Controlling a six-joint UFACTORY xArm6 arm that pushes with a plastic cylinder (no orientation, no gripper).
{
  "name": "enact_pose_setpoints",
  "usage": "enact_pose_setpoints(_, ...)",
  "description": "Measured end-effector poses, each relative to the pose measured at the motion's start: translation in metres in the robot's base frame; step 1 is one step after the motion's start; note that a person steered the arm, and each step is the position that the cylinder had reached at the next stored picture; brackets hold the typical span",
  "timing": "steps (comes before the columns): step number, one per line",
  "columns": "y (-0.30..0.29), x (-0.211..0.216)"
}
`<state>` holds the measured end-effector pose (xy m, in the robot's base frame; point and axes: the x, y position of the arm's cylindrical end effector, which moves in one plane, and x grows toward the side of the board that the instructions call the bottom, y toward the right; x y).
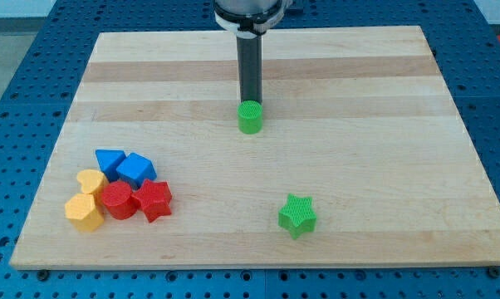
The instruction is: Move the green circle parallel to the red star
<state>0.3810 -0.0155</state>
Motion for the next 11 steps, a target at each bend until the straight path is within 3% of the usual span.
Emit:
enact_pose_setpoints(5,0.0,0.086)
enact_pose_setpoints(11,-0.024,0.156)
